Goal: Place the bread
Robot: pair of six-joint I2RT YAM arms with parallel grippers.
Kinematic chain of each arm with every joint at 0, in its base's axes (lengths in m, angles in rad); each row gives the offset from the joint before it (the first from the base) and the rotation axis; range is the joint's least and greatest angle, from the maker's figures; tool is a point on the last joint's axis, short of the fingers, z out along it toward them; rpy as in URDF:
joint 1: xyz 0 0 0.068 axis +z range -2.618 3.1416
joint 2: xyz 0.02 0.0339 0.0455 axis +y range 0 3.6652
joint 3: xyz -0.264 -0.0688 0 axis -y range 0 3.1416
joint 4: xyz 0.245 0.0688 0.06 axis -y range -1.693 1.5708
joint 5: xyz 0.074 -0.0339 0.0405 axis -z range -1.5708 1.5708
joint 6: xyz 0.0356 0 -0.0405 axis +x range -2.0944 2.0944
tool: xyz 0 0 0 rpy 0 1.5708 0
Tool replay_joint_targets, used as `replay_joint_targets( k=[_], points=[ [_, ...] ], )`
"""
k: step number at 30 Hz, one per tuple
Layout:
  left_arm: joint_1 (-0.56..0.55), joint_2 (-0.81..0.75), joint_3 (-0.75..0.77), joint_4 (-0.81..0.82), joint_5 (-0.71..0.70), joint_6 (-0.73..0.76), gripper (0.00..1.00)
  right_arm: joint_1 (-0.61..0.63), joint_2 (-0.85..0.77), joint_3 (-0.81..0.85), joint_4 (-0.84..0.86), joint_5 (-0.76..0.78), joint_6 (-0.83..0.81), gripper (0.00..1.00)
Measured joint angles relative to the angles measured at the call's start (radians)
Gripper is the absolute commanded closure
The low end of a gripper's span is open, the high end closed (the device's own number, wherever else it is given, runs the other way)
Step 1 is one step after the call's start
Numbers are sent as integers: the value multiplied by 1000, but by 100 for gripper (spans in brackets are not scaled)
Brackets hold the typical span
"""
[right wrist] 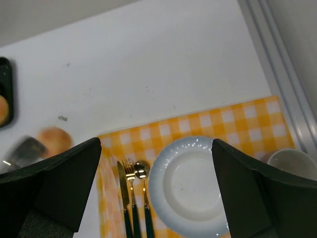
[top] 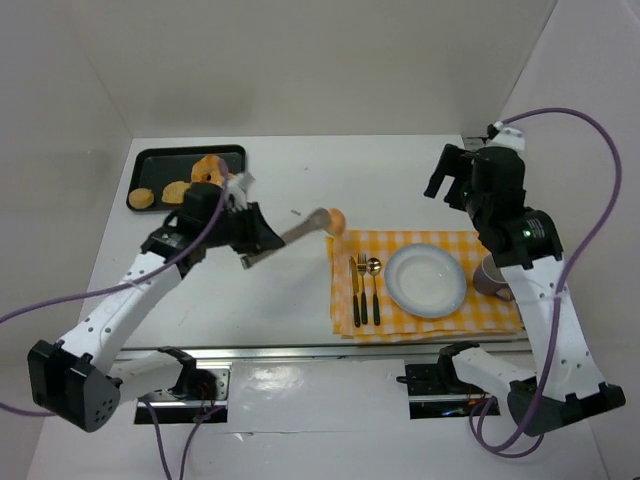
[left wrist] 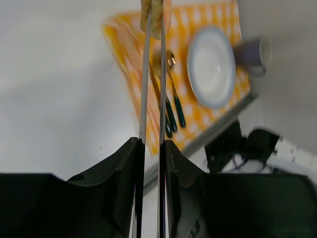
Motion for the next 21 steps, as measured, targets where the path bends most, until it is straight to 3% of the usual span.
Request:
replay_joint_targets(
  k=[4, 9, 12, 18, 21],
  points=[
    [-329, 34, -27, 56, -25, -72, 100, 0, -46, 122, -43, 53, -10, 0],
    [-594, 193, 64, 149, -72, -115, 100, 0, -64, 204, -66, 90, -11, 0],
    [-669, 319, 145, 201, -92, -124, 100, 0, -70, 210, -95, 98, -11, 0],
    [-707, 564, 312, 272, -105, -121, 100, 0, -68, 212, -152, 107, -11, 0],
    [-708, 673, 388, 292, -101, -120, 93, 0, -69, 213, -161, 112, -11, 0]
  ],
)
